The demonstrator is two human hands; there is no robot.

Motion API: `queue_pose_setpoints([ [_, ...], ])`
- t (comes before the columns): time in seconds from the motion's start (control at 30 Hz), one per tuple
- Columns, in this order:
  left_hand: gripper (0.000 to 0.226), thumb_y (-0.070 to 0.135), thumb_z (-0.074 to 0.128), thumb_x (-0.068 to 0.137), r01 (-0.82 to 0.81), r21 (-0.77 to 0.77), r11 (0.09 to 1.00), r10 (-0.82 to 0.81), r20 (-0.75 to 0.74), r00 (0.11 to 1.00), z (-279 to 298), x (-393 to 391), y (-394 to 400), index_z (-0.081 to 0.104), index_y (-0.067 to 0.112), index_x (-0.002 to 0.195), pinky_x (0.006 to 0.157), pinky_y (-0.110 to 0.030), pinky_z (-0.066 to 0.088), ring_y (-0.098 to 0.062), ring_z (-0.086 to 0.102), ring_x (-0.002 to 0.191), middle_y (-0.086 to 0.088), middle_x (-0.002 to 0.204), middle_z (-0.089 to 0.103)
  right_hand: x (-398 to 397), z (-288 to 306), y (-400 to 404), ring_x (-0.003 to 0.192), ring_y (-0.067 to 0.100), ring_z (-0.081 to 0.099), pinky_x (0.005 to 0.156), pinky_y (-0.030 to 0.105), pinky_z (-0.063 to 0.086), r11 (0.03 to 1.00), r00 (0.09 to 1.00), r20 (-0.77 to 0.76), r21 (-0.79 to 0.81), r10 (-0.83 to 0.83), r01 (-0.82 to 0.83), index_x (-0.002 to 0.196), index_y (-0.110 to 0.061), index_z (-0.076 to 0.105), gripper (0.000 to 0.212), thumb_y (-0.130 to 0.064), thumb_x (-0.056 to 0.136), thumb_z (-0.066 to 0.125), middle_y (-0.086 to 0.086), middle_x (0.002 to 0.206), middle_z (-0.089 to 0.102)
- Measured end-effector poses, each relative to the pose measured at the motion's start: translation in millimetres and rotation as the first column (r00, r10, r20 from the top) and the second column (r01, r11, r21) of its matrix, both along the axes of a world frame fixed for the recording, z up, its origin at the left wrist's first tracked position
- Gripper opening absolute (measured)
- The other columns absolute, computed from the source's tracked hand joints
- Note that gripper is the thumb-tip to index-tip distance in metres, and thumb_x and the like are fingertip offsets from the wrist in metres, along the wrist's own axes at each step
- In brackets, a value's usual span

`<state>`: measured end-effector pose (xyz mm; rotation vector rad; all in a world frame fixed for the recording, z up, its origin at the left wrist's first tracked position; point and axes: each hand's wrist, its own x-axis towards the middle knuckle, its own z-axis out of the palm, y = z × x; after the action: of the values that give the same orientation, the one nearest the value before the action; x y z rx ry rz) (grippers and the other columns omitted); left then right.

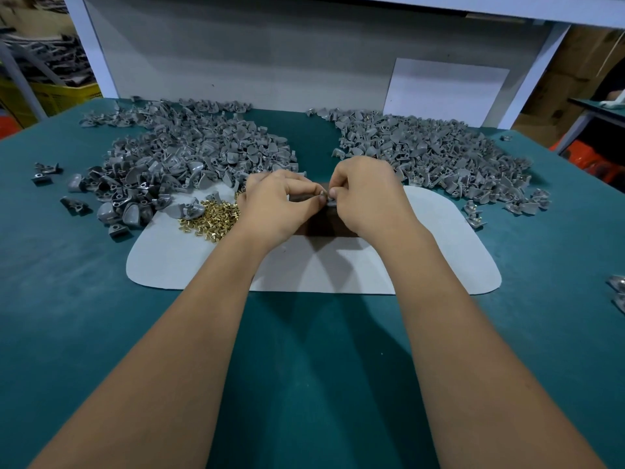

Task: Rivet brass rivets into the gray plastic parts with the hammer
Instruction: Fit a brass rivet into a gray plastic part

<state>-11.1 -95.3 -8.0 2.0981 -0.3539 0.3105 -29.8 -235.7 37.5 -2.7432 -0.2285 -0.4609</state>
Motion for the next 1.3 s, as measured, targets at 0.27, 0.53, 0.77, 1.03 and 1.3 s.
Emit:
queue_pose_setpoints([
  [0.27,0.018,0.054,0.058,0.066,-0.015,-0.004,1.000,0.015,-0.045,0.999,1,-4,0,0.061,0.055,0.083,0.115,-0.046,0.029,-0.022,0.044,0.132,0.007,0.121,0.064,-4,-16,7,0.099,0.026,0.050,0.068,0.029,0.030,0.985,0.978,0.196,-0.166,0.069,-0.036,0.093,-0.011,0.058,0.011,-0.004,0.085,0.056,0.005,0.095,0.052],
  [0.53,0.014,0.055,0.057,0.066,-0.036,0.012,0.999,0.036,-0.056,0.998,2,-5,-2,0.063,0.053,0.078,0.114,-0.044,0.030,-0.022,0.044,0.131,0.009,0.118,0.066,-1,-23,6,0.089,0.023,0.054,0.068,0.025,0.032,0.971,0.994,0.072,0.228,-0.086,0.067,0.075,-0.019,0.054,0.014,-0.011,0.085,0.058,0.002,0.088,0.056],
  [0.77,0.013,0.055,0.055,0.067,-0.057,0.017,0.998,0.058,-0.050,0.997,2,-7,-3,0.065,0.053,0.076,0.113,-0.045,0.030,-0.021,0.044,0.131,0.011,0.117,0.067,-3,-26,7,0.092,0.024,0.051,0.068,0.030,0.033,0.985,0.991,0.112,0.164,-0.075,0.056,0.077,-0.019,0.051,0.014,-0.010,0.086,0.056,-0.001,0.090,0.050],
  [1.03,0.007,0.050,0.058,0.068,-0.060,-0.042,0.997,0.059,-0.016,0.998,3,-9,-5,0.062,0.055,0.070,0.111,-0.048,0.033,-0.021,0.050,0.126,0.010,0.109,0.069,-5,-37,1,0.095,0.023,0.052,0.083,0.039,0.042,0.957,0.982,0.184,0.288,-0.037,-0.018,0.088,-0.013,0.067,0.009,-0.013,0.089,0.058,0.004,0.093,0.059],
  [1.3,0.006,0.021,0.071,0.088,-0.073,-0.340,0.938,0.016,-0.168,0.986,0,-6,-3,0.076,0.021,0.085,0.105,-0.047,0.046,-0.026,0.064,0.112,-0.008,0.109,0.072,-7,-35,-2,0.091,0.009,0.056,0.084,0.020,0.043,0.844,0.971,0.240,0.523,-0.014,-0.117,0.113,-0.014,0.066,0.031,-0.003,0.088,0.052,-0.001,0.103,0.062],
])
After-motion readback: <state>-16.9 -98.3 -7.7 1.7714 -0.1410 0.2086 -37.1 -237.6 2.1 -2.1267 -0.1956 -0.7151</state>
